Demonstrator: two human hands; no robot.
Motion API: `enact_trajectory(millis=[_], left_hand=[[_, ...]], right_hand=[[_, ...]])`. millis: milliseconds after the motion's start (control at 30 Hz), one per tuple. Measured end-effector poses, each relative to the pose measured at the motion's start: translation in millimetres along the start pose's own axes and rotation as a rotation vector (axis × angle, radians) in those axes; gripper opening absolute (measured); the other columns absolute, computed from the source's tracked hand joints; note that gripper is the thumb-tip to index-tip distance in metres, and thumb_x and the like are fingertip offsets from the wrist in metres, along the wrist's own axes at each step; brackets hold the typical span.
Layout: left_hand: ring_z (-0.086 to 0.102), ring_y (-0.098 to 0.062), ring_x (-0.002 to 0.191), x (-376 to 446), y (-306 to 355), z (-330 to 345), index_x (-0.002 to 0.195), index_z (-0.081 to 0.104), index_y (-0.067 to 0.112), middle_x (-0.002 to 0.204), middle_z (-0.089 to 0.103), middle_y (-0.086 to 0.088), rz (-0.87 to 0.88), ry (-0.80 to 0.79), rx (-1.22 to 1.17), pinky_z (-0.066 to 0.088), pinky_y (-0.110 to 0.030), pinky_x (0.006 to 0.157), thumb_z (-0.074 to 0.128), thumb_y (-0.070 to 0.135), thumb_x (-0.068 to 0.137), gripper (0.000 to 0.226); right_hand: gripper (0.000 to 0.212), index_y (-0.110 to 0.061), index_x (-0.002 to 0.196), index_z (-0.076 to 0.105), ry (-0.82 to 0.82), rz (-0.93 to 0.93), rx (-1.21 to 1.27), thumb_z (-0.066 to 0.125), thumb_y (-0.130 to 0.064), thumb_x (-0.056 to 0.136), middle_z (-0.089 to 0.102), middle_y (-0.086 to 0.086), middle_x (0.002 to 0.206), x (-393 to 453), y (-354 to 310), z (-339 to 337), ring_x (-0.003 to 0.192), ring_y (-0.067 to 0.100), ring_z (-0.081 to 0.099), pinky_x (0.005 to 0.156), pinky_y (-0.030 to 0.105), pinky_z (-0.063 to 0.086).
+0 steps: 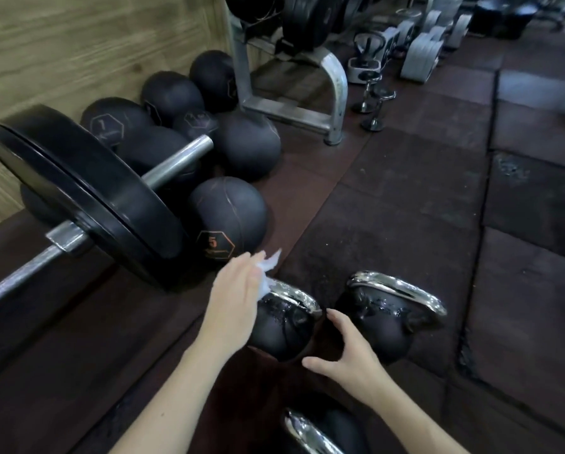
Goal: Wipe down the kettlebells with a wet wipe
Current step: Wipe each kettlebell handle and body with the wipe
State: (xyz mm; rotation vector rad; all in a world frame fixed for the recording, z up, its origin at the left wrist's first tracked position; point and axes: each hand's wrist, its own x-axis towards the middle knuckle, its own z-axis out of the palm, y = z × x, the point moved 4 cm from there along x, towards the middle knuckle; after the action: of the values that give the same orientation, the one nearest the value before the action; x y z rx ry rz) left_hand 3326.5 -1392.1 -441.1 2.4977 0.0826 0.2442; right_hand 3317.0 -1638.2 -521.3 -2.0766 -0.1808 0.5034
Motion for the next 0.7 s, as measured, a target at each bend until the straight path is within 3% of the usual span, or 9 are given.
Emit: enact_trajectory(millis=[67, 100, 200, 300, 400, 467, 600, 633, 700], left_hand=[[0.029, -0.014, 0.149, -2, 13, 7, 0.149, 0.057, 0.024, 0.151, 0.052, 0.010, 0.043, -0.105, 0.079, 0.013, -0.032, 0.130, 0.013, 0.041, 0.110, 0.061], [0.031, -0.019, 0.147, -1, 8, 14, 0.143, 0.061, 0.020, 0.147, 0.055, 0.005, 0.028, -0.123, 0.096, 0.019, -0.036, 0.129, 0.013, 0.044, 0.108, 0.065], [0.055, -0.026, 0.119, 6, -8, 23, 0.113, 0.067, 0.017, 0.113, 0.063, 0.001, -0.021, -0.105, 0.137, 0.037, -0.044, 0.115, 0.024, 0.034, 0.109, 0.046], [0.058, -0.029, 0.107, 11, -11, 31, 0.105, 0.066, 0.013, 0.104, 0.065, -0.003, -0.028, -0.016, 0.167, 0.044, -0.047, 0.106, 0.030, 0.032, 0.107, 0.041], [0.051, -0.021, 0.122, 10, -8, 34, 0.103, 0.065, 0.018, 0.107, 0.065, 0.006, -0.018, 0.047, 0.171, 0.040, -0.040, 0.106, 0.027, 0.037, 0.106, 0.043], [0.051, -0.021, 0.122, 12, -8, 36, 0.099, 0.064, 0.021, 0.106, 0.062, 0.008, -0.050, 0.066, 0.163, 0.041, -0.042, 0.106, 0.026, 0.040, 0.106, 0.043], [0.054, -0.024, 0.091, 13, 21, 45, 0.085, 0.062, 0.019, 0.087, 0.057, 0.004, 0.074, 0.135, 0.386, 0.045, -0.047, 0.096, 0.038, 0.031, 0.103, 0.033], [0.053, -0.026, 0.085, 13, 34, 53, 0.081, 0.061, 0.018, 0.083, 0.056, 0.002, 0.133, 0.128, 0.448, 0.046, -0.048, 0.092, 0.044, 0.028, 0.100, 0.027], [0.050, -0.029, 0.076, 8, 57, 76, 0.076, 0.059, 0.018, 0.076, 0.052, -0.002, 0.236, 0.102, 0.528, 0.046, -0.048, 0.084, 0.059, 0.025, 0.093, 0.019]], right_hand=[[0.125, -0.032, 0.161, 0.034, -0.022, -0.001, 0.007, 0.097, -0.057, 0.055, 0.044, -0.026, 0.153, 19, -1, 7, 0.141, -0.009, 0.040, 0.121, 0.020, 0.032], [0.131, -0.031, 0.162, 0.030, -0.040, 0.002, 0.011, 0.098, -0.057, 0.053, 0.042, -0.024, 0.155, 30, -1, 10, 0.143, -0.005, 0.040, 0.120, 0.020, 0.032], [0.148, -0.036, 0.164, 0.025, -0.104, 0.031, 0.055, 0.102, -0.062, 0.040, 0.048, -0.021, 0.154, 56, 6, 26, 0.141, -0.003, 0.047, 0.122, 0.027, 0.038], [0.153, -0.046, 0.160, 0.027, -0.154, 0.070, 0.137, 0.104, -0.063, 0.029, 0.058, -0.017, 0.149, 74, 27, 46, 0.132, 0.000, 0.058, 0.119, 0.034, 0.046], [0.141, -0.046, 0.156, 0.035, -0.090, 0.063, 0.152, 0.104, -0.056, 0.034, 0.058, -0.018, 0.150, 82, 38, 55, 0.132, 0.002, 0.060, 0.116, 0.034, 0.048], [0.137, -0.043, 0.157, 0.038, -0.047, 0.045, 0.152, 0.103, -0.053, 0.037, 0.058, -0.019, 0.151, 82, 40, 54, 0.137, 0.002, 0.056, 0.119, 0.033, 0.046], [0.127, -0.039, 0.158, 0.039, -0.043, 0.041, 0.106, 0.102, -0.046, 0.048, 0.052, -0.024, 0.152, 83, 42, 51, 0.137, 0.000, 0.053, 0.116, 0.026, 0.045], [0.116, -0.039, 0.157, 0.041, -0.050, 0.052, 0.076, 0.096, -0.051, 0.055, 0.053, -0.025, 0.150, 84, 41, 51, 0.135, -0.001, 0.054, 0.110, 0.019, 0.045], [0.082, -0.033, 0.146, 0.052, -0.048, 0.070, -0.046, 0.066, -0.065, 0.073, 0.060, -0.016, 0.146, 85, 35, 53, 0.131, 0.005, 0.059, 0.092, 0.003, 0.038]])
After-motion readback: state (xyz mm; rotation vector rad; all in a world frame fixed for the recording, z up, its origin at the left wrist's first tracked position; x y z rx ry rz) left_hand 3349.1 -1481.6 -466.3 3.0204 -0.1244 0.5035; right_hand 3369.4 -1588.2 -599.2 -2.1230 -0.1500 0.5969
